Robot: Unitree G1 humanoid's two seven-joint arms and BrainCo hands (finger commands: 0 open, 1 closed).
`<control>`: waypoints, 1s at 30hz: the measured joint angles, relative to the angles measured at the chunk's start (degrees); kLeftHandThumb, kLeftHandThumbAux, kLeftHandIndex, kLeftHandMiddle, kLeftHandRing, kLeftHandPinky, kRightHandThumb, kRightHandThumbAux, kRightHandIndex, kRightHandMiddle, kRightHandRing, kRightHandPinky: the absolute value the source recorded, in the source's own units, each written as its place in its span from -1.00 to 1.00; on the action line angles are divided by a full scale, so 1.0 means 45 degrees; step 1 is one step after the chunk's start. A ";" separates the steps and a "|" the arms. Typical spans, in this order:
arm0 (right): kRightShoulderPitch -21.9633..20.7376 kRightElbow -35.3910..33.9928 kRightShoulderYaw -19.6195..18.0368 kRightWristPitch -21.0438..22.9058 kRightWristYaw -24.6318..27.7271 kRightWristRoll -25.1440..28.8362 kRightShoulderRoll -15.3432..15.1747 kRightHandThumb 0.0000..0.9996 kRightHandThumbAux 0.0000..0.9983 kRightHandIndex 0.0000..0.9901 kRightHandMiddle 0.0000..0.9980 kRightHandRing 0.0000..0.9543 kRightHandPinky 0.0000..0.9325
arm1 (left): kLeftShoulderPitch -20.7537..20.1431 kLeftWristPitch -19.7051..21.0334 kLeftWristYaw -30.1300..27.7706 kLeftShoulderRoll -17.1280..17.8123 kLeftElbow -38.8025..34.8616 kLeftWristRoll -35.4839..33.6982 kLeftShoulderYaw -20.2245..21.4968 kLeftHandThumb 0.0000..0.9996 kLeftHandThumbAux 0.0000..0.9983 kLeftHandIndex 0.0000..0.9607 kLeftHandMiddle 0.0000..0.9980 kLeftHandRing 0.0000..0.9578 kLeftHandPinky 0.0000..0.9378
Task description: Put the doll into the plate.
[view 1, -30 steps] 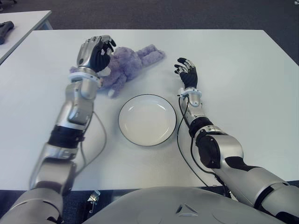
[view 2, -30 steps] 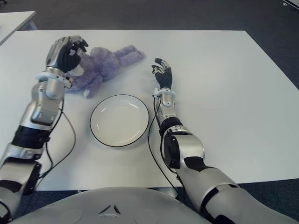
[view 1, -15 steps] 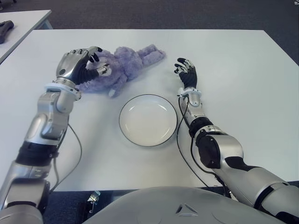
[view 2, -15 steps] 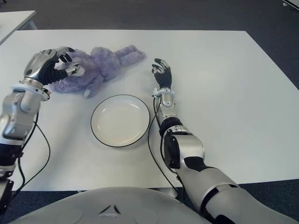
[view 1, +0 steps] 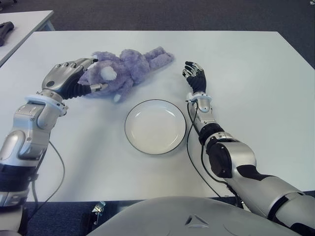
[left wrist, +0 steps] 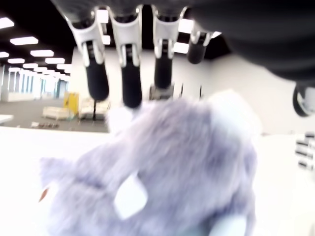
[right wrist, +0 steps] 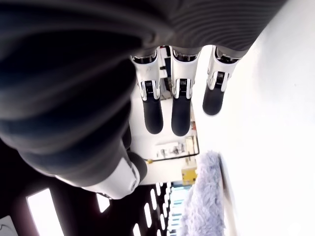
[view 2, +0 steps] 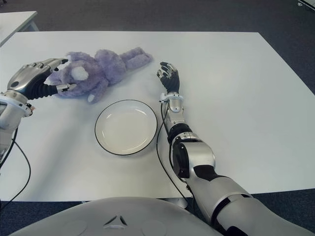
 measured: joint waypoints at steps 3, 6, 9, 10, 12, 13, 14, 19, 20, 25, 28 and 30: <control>0.0001 0.0008 0.0058 0.0000 -0.0033 -0.0066 0.0000 0.40 0.47 -0.17 -0.61 -0.67 -0.61 | 0.0257 0.0179 -0.0518 0.0100 -0.0340 -0.0013 0.0169 -0.48 -0.62 -1.00 -1.00 -1.00 -0.88; 0.0001 0.0025 0.0159 0.0000 -0.0139 -0.0175 0.0000 0.40 0.47 -0.17 -0.60 -0.67 -0.61 | 0.0376 0.0386 -0.0988 0.0173 -0.0537 -0.0001 0.0237 -0.46 -0.63 -1.00 -1.00 -1.00 -0.89; 0.0001 0.0035 0.0228 0.0000 -0.0215 -0.0300 0.0000 0.41 0.46 -0.17 -0.60 -0.67 -0.62 | 0.0400 0.0548 -0.1288 0.0173 -0.0649 0.0024 0.0237 -0.45 -0.65 -1.00 -1.00 -1.00 -0.94; 0.0001 0.0037 0.0243 -0.0001 -0.0248 -0.0321 0.0000 0.41 0.46 -0.17 -0.60 -0.67 -0.62 | 0.0398 0.0573 -0.1338 0.0171 -0.0649 0.0036 0.0230 -0.44 -0.65 -1.00 -1.00 -1.00 -0.95; 0.0001 0.0040 0.0274 -0.0001 -0.0330 -0.0371 0.0000 0.41 0.46 -0.17 -0.59 -0.68 -0.63 | 0.0381 0.0613 -0.1396 0.0159 -0.0629 0.0051 0.0167 -0.45 -0.66 -1.00 -1.00 -1.00 -0.98; 0.0001 0.0040 0.0283 -0.0002 -0.0366 -0.0396 0.0000 0.41 0.46 -0.16 -0.59 -0.69 -0.68 | 0.0369 0.0630 -0.1401 0.0140 -0.0611 0.0055 0.0128 -0.44 -0.66 -1.00 -1.00 -1.00 -1.00; 0.0001 0.0040 0.0296 -0.0004 -0.0414 -0.0437 0.0000 0.41 0.46 -0.16 -0.60 -0.70 -0.71 | 0.0357 0.0643 -0.1400 0.0098 -0.0593 0.0056 0.0089 -0.44 -0.66 -1.00 -1.00 -1.00 -1.00; 0.0002 0.0052 0.0399 -0.0074 -0.0665 -0.0609 -0.0001 0.42 0.46 -0.16 -0.61 -0.74 -0.79 | 0.0269 0.0689 -0.1399 -0.0317 -0.0438 0.0047 -0.0042 -0.43 -0.65 -1.00 -1.00 -1.00 -1.00; 0.0003 0.0057 0.0415 -0.0093 -0.0701 -0.0639 -0.0001 0.42 0.46 -0.16 -0.61 -0.75 -0.80 | 0.0236 0.0689 -0.1397 -0.0409 -0.0382 0.0049 -0.0091 -0.43 -0.65 -1.00 -1.00 -1.00 -1.00; 0.0006 0.0083 0.0468 -0.0192 -0.0843 -0.0807 0.0000 0.42 0.46 -0.16 -0.62 -0.78 -0.84 | -0.0007 0.0653 -0.1339 -0.0829 -0.0064 0.0095 -0.0405 -0.43 -0.65 -1.00 -1.00 -1.00 -1.00; 0.0008 0.0092 0.0473 -0.0208 -0.0875 -0.0821 0.0000 0.42 0.46 -0.16 -0.62 -0.79 -0.84 | -0.0327 0.0530 -0.1145 -0.1008 0.0345 0.0188 -0.0613 -0.44 -0.65 -1.00 -1.00 -1.00 -1.00; 0.0012 0.0101 0.0475 -0.0240 -0.0894 -0.0832 -0.0001 0.42 0.46 -0.16 -0.62 -0.80 -0.84 | -0.0670 0.0384 -0.0847 -0.1121 0.0839 0.0380 -0.0882 -0.47 -0.66 -1.00 -1.00 -1.00 -1.00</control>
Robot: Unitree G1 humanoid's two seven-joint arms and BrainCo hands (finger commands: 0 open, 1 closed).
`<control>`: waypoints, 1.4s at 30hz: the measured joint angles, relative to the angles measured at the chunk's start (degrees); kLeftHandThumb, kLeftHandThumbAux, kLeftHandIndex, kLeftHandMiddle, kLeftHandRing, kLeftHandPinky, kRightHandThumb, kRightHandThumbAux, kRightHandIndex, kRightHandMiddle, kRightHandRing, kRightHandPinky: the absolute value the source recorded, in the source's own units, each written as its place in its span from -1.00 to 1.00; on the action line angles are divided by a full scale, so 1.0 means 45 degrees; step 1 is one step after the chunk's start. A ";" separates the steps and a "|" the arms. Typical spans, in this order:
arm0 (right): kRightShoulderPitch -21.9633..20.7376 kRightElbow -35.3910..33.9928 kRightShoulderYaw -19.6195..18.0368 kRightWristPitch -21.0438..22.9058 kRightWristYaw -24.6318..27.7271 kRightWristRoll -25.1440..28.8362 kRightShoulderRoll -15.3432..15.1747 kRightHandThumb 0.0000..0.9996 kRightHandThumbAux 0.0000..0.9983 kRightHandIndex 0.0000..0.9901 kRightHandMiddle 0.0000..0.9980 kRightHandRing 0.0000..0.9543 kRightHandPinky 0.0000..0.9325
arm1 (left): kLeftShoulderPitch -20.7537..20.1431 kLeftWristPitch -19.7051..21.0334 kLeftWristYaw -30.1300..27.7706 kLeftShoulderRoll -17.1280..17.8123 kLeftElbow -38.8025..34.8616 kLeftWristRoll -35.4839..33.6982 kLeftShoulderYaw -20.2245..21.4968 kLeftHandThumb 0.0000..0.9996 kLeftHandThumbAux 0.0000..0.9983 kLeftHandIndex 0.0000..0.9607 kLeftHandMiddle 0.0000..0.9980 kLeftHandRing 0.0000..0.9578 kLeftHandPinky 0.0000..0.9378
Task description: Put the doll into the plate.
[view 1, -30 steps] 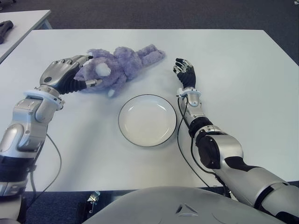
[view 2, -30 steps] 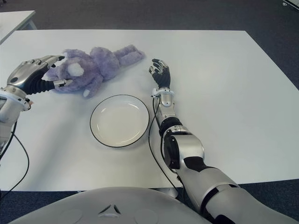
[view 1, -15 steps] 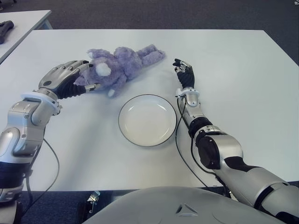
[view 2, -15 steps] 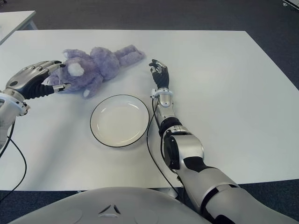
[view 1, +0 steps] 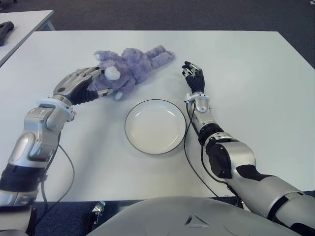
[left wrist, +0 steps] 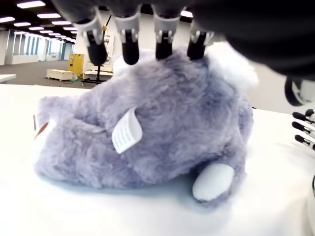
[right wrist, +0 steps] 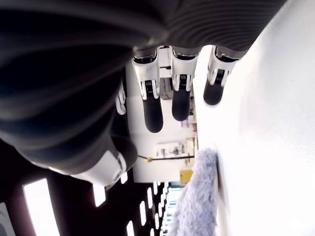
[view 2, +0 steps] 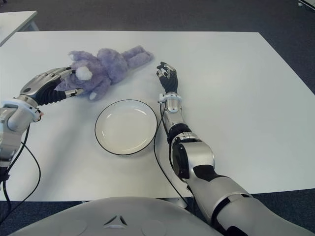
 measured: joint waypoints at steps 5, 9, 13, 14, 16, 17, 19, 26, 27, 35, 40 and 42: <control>0.0012 0.0038 0.0017 -0.0163 -0.0019 -0.0024 0.0000 0.42 0.45 -0.16 -0.59 -0.78 -0.80 | -0.0950 -0.0361 0.1127 -0.0384 0.1551 0.0682 -0.0728 -0.47 -0.68 -1.00 -1.00 -1.00 -1.00; 0.0017 0.0043 0.0075 -0.0223 -0.0087 -0.0139 -0.0008 0.42 0.45 -0.16 -0.57 -0.77 -0.78 | -0.1945 -0.0307 0.2907 -0.1052 0.3344 0.1718 -0.1563 -0.48 -0.69 -1.00 -1.00 -1.00 -1.00; 0.0014 0.0039 0.0214 -0.0276 -0.0169 -0.0267 -0.0008 0.42 0.45 -0.15 -0.56 -0.76 -0.77 | -0.2965 -0.0130 0.4531 -0.1759 0.5201 0.2532 -0.2300 -0.47 -0.69 -1.00 -1.00 -1.00 -1.00; 0.0015 0.0038 0.0248 -0.0289 -0.0180 -0.0297 -0.0008 0.42 0.45 -0.15 -0.55 -0.75 -0.76 | -0.3198 -0.0108 0.4889 -0.1895 0.5650 0.2672 -0.2461 -0.47 -0.69 -1.00 -1.00 -1.00 -1.00; 0.0014 0.0035 0.0284 -0.0295 -0.0188 -0.0354 -0.0008 0.42 0.45 -0.15 -0.55 -0.75 -0.76 | -0.3724 -0.0094 0.5662 -0.2196 0.6596 0.2882 -0.2749 -0.47 -0.69 -1.00 -1.00 -1.00 -1.00; 0.0015 0.0037 0.0294 -0.0295 -0.0194 -0.0360 -0.0007 0.43 0.45 -0.15 -0.55 -0.74 -0.75 | -0.3992 -0.0093 0.6009 -0.2333 0.7060 0.2963 -0.2913 -0.47 -0.68 -1.00 -1.00 -1.00 -1.00; 0.0017 0.0041 0.0298 -0.0294 -0.0203 -0.0373 -0.0007 0.43 0.45 -0.15 -0.54 -0.73 -0.73 | -0.4483 -0.0099 0.6711 -0.2606 0.8019 0.3099 -0.3168 -0.47 -0.67 -1.00 -1.00 -1.00 -1.00; 0.0020 0.0055 0.0312 -0.0292 -0.0326 -0.0412 -0.0004 0.43 0.45 -0.15 -0.52 -0.72 -0.73 | -0.5722 -0.0115 0.8917 -0.3369 1.0720 0.3292 -0.3880 -0.39 -0.62 -1.00 -1.00 -1.00 -1.00; 0.0020 0.0056 0.0315 -0.0291 -0.0367 -0.0425 -0.0005 0.43 0.45 -0.15 -0.52 -0.72 -0.73 | -0.5850 -0.0120 0.9213 -0.3467 1.1045 0.3292 -0.3960 -0.39 -0.62 -1.00 -1.00 -1.00 -1.00; 0.0019 0.0056 0.0326 -0.0284 -0.0557 -0.0455 -0.0005 0.43 0.45 -0.14 -0.51 -0.72 -0.72 | -0.6455 -0.0284 1.0929 -0.3884 1.2788 0.3275 -0.4402 -0.33 -0.61 -1.00 -1.00 -1.00 -1.00; 0.0020 0.0057 0.0332 -0.0276 -0.0629 -0.0463 -0.0005 0.43 0.45 -0.15 -0.52 -0.73 -0.75 | -0.6669 -0.0452 1.1652 -0.4017 1.3554 0.3236 -0.4541 -0.31 -0.60 -1.00 -1.00 -1.00 -1.00; 0.0019 0.0057 0.0327 -0.0274 -0.0632 -0.0463 -0.0005 0.43 0.45 -0.15 -0.52 -0.73 -0.74 | -0.6703 -0.0503 1.1834 -0.4038 1.3778 0.3201 -0.4570 -0.31 -0.60 -1.00 -1.00 -1.00 -1.00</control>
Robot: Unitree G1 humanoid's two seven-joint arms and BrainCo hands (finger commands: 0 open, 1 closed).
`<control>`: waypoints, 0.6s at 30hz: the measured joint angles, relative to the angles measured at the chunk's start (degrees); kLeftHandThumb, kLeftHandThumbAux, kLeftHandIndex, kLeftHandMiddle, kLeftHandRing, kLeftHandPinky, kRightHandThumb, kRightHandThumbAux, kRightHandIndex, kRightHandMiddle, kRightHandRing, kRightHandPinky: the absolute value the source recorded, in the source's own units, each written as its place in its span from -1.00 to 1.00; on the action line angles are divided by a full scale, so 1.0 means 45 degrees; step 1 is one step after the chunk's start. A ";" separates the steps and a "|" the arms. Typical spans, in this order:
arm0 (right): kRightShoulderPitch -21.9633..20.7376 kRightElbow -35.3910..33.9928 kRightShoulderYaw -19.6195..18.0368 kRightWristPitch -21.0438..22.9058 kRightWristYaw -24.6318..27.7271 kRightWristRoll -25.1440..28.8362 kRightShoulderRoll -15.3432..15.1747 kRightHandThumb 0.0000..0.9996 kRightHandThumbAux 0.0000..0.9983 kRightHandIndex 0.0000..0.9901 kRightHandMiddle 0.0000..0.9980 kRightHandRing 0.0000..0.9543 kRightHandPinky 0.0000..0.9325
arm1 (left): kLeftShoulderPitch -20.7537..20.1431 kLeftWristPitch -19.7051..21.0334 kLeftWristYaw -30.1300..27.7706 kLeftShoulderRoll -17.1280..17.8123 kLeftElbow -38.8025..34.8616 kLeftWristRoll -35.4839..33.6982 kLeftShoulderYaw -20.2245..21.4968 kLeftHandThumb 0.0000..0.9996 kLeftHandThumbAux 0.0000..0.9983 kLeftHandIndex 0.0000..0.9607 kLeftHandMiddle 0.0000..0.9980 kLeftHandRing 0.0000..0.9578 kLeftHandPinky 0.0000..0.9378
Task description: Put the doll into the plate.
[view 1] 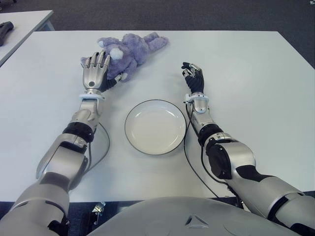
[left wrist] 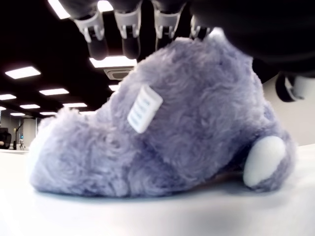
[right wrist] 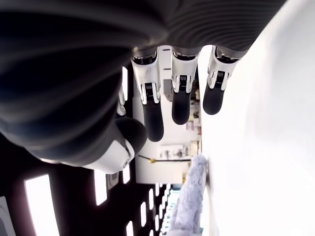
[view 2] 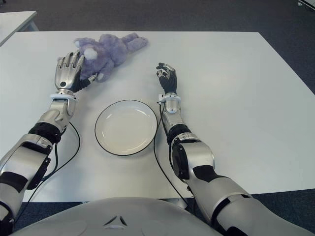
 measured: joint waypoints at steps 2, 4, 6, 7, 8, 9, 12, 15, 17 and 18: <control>0.0000 0.0000 -0.0003 0.0001 -0.0001 0.0001 0.0001 0.43 0.45 -0.15 -0.52 -0.73 -0.74 | -0.0018 -0.0020 0.0121 -0.0004 0.0154 -0.0045 -0.0017 -0.31 -0.60 -1.00 -1.00 -1.00 -1.00; 0.0000 0.0000 -0.0006 0.0004 0.0000 0.0002 0.0001 0.43 0.45 -0.15 -0.52 -0.73 -0.74 | -0.0040 -0.0053 0.0232 -0.0004 0.0282 -0.0066 -0.0029 -0.30 -0.60 -1.00 -1.00 -1.00 -1.00; 0.0000 0.0000 -0.0007 0.0008 -0.0001 0.0001 0.0001 0.43 0.45 -0.15 -0.52 -0.73 -0.74 | -0.0059 -0.0122 0.0293 -0.0003 0.0370 -0.0087 -0.0029 -0.30 -0.59 -1.00 -1.00 -1.00 -1.00; 0.0000 0.0000 -0.0005 0.0011 -0.0001 0.0001 0.0001 0.43 0.45 -0.15 -0.51 -0.72 -0.73 | -0.0061 -0.0154 0.0314 -0.0001 0.0389 -0.0102 -0.0028 -0.30 -0.60 -1.00 -1.00 -1.00 -1.00; 0.0000 0.0000 -0.0005 0.0015 -0.0001 -0.0001 0.0000 0.43 0.45 -0.15 -0.51 -0.72 -0.73 | -0.0062 -0.0181 0.0330 0.0001 0.0402 -0.0135 -0.0028 -0.30 -0.60 -1.00 -1.00 -1.00 -1.00; 0.0000 0.0000 -0.0003 0.0017 -0.0001 -0.0003 0.0001 0.43 0.45 -0.15 -0.51 -0.72 -0.73 | -0.0062 -0.0196 0.0348 0.0002 0.0412 -0.0164 -0.0027 -0.30 -0.60 -1.00 -1.00 -1.00 -1.00; 0.0000 0.0000 -0.0005 0.0019 0.0000 -0.0003 0.0001 0.43 0.45 -0.15 -0.51 -0.72 -0.74 | -0.0061 -0.0218 0.0351 0.0012 0.0429 -0.0202 -0.0024 -0.30 -0.60 -1.00 -1.00 -1.00 -1.00; 0.0000 0.0000 -0.0007 0.0019 0.0003 -0.0003 0.0001 0.43 0.45 -0.15 -0.51 -0.72 -0.74 | -0.0061 -0.0218 0.0351 0.0027 0.0429 -0.0216 -0.0022 -0.30 -0.60 -1.00 -1.00 -1.00 -1.00; 0.0000 0.0000 -0.0005 0.0020 0.0002 -0.0003 0.0002 0.43 0.45 -0.15 -0.51 -0.72 -0.74 | -0.0061 -0.0218 0.0351 0.0036 0.0430 -0.0232 -0.0022 -0.30 -0.60 -1.00 -1.00 -1.00 -1.00; -0.0001 0.0000 -0.0002 0.0020 0.0001 -0.0004 0.0002 0.43 0.45 -0.15 -0.51 -0.72 -0.74 | -0.0061 -0.0218 0.0351 0.0040 0.0429 -0.0254 -0.0022 -0.30 -0.60 -1.00 -1.00 -1.00 -1.00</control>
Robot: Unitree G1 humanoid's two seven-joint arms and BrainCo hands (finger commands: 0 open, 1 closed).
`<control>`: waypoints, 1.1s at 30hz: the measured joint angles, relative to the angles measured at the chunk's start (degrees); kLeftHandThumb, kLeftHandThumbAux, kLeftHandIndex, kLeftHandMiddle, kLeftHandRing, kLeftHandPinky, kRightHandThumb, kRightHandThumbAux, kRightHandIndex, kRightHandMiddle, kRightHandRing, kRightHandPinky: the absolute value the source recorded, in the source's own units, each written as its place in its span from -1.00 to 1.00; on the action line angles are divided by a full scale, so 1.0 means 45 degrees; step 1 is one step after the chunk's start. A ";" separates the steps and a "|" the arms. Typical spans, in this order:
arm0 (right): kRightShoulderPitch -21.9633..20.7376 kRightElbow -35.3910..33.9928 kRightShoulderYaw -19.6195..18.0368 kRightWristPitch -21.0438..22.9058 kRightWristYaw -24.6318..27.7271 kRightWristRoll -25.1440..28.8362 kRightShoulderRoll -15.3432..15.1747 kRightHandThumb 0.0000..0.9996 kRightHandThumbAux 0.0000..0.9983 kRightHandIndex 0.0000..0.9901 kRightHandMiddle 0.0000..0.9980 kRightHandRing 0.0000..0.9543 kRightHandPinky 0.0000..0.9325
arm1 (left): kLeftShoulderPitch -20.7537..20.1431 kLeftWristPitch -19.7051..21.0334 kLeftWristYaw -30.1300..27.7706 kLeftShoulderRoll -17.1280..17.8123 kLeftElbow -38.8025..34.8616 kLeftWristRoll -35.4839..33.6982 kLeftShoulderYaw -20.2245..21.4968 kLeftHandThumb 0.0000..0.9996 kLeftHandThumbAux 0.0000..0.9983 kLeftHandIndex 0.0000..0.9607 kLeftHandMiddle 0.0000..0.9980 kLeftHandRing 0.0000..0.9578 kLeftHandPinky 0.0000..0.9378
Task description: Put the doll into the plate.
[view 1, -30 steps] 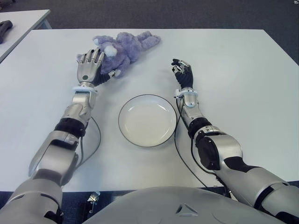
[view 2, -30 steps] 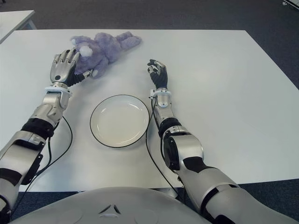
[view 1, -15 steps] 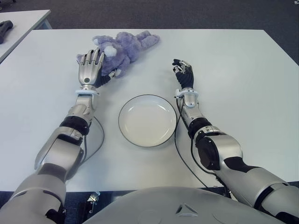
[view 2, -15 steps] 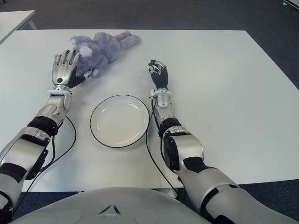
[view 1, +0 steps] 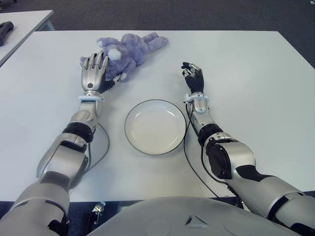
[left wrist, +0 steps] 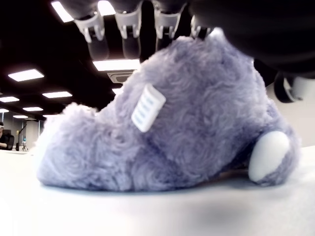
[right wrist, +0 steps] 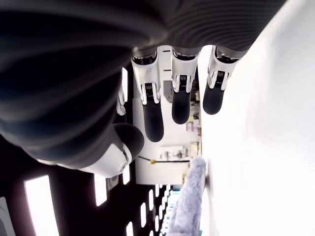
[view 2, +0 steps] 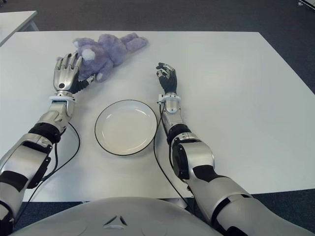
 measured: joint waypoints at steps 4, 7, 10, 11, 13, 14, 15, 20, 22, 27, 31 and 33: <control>0.0000 0.0000 0.0010 0.0005 -0.0027 -0.0009 0.0000 0.43 0.45 -0.15 -0.50 -0.72 -0.74 | 0.0001 0.0002 0.0000 0.0014 -0.0002 -0.0082 0.0000 -0.30 -0.60 -1.00 -1.00 -1.00 -1.00; 0.0000 0.0000 0.0012 0.0006 -0.0042 -0.0011 0.0000 0.43 0.45 -0.15 -0.50 -0.72 -0.75 | 0.0002 0.0012 0.0000 0.0016 -0.0004 -0.0139 0.0000 -0.30 -0.60 -1.00 -1.00 -1.00 -1.00; 0.0000 0.0000 0.0012 0.0006 -0.0046 -0.0011 0.0000 0.43 0.45 -0.15 -0.51 -0.73 -0.77 | 0.0002 0.0038 0.0000 0.0016 -0.0008 -0.0190 0.0001 -0.30 -0.58 -1.00 -1.00 -1.00 -1.00; 0.0000 0.0000 0.0013 0.0007 -0.0046 -0.0011 0.0000 0.43 0.45 -0.15 -0.51 -0.73 -0.76 | 0.0003 0.0045 0.0000 0.0015 -0.0009 -0.0196 0.0002 -0.30 -0.57 -1.00 -1.00 -1.00 -0.95; 0.0000 0.0000 0.0016 0.0008 -0.0050 -0.0011 -0.0001 0.43 0.45 -0.15 -0.50 -0.73 -0.76 | 0.0004 0.0045 0.0000 0.0016 -0.0012 -0.0209 0.0003 -0.29 -0.55 -1.00 -1.00 -1.00 -0.74; 0.0000 0.0000 0.0022 0.0010 -0.0055 -0.0011 0.0000 0.43 0.45 -0.15 -0.50 -0.73 -0.76 | 0.0007 0.0044 0.0000 0.0016 -0.0021 -0.0221 0.0008 -0.29 -0.55 -1.00 -1.00 -1.00 -0.70; 0.0000 0.0000 0.0028 0.0011 -0.0061 -0.0012 0.0000 0.43 0.45 -0.15 -0.50 -0.73 -0.76 | 0.0014 0.0042 0.0000 0.0016 -0.0045 -0.0237 0.0018 -0.27 -0.50 -1.00 -1.00 -0.99 -0.43; -0.0001 0.0000 0.0091 0.0026 -0.0118 -0.0031 -0.0001 0.43 0.45 -0.15 -0.50 -0.73 -0.75 | 0.0285 -0.0105 -0.0009 0.0043 -0.0615 -0.0505 0.0128 -0.26 -0.47 -1.00 -1.00 -0.89 -0.28; -0.0002 -0.0001 0.0131 0.0035 -0.0150 -0.0032 0.0000 0.43 0.45 -0.15 -0.50 -0.72 -0.75 | 0.0626 -0.0105 -0.0164 0.0089 -0.1343 -0.0670 0.0189 -0.27 -0.47 -1.00 -1.00 -0.87 -0.29; -0.0003 -0.0003 0.0225 0.0049 -0.0183 -0.0031 -0.0001 0.43 0.45 -0.15 -0.50 -0.72 -0.74 | 0.1898 -0.0075 -0.1229 0.0328 -0.3817 -0.1098 0.0447 -0.34 -0.51 -1.00 -1.00 -0.80 -0.35; -0.0014 -0.0031 0.0236 0.0053 -0.0183 -0.0028 -0.0005 0.43 0.45 -0.15 -0.50 -0.72 -0.74 | 0.3161 0.0011 -0.2561 0.0604 -0.6096 -0.1471 0.0703 -0.39 -0.54 -1.00 -1.00 -0.75 -0.63; -0.0015 -0.0041 0.0243 0.0053 -0.0184 -0.0028 -0.0005 0.44 0.45 -0.15 -0.50 -0.73 -0.75 | 0.3760 0.0125 -0.3171 0.0761 -0.7171 -0.1603 0.0818 -0.40 -0.54 -1.00 -1.00 -0.73 -0.66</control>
